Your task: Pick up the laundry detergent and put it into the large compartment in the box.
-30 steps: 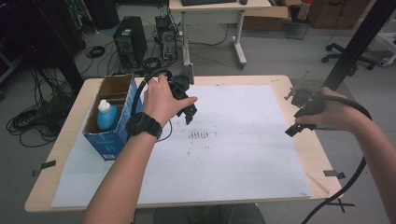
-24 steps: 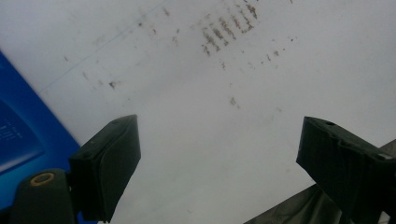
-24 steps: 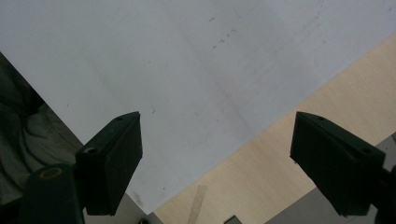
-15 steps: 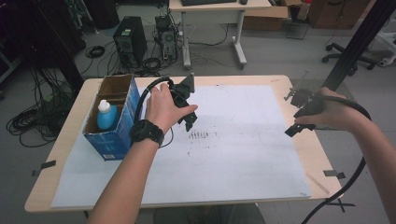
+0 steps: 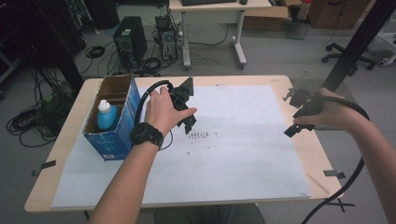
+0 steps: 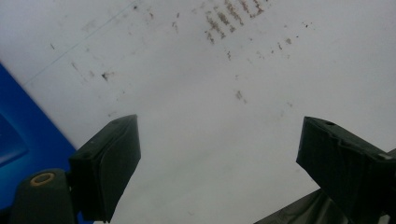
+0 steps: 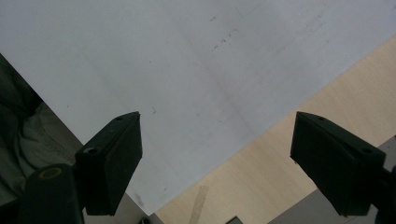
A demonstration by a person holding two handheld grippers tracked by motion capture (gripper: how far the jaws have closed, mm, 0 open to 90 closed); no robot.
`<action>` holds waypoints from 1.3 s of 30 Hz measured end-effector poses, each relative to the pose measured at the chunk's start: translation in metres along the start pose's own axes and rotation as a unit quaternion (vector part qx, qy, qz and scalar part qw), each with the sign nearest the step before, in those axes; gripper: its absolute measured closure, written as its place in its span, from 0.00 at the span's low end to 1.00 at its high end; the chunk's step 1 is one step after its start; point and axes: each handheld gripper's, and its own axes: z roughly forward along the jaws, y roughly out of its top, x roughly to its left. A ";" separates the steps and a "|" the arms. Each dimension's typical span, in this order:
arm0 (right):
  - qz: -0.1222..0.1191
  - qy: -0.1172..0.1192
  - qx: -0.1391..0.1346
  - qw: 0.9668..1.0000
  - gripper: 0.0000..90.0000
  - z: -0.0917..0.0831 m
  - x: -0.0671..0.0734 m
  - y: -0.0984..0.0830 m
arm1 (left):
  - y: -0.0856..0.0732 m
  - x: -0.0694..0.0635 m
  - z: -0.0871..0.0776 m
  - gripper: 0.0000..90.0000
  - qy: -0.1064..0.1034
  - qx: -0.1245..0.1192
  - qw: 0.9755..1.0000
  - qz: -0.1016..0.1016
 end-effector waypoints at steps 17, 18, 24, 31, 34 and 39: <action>-0.001 0.000 -0.004 1.000 0.19 0.000 0.000 0.001 | 0.000 -0.003 0.003 0.15 -0.003 0.000 1.000 0.005; 0.001 0.001 -0.003 1.000 0.19 0.001 0.000 0.001 | 0.000 -0.004 0.003 0.15 -0.004 -0.001 1.000 0.005; -0.001 0.001 -0.003 1.000 0.19 0.001 0.001 0.002 | -0.001 -0.003 0.002 0.15 -0.004 -0.002 1.000 0.005; 0.000 0.001 -0.003 1.000 0.19 0.001 0.002 0.002 | -0.001 -0.004 0.002 0.15 -0.003 -0.003 1.000 0.004; -0.001 0.002 -0.003 1.000 0.19 0.001 0.002 0.002 | -0.001 -0.004 0.003 0.15 -0.003 -0.001 1.000 0.005; 0.001 0.002 -0.002 1.000 0.19 0.002 0.002 0.001 | 0.000 -0.005 0.004 0.15 -0.003 0.002 1.000 0.005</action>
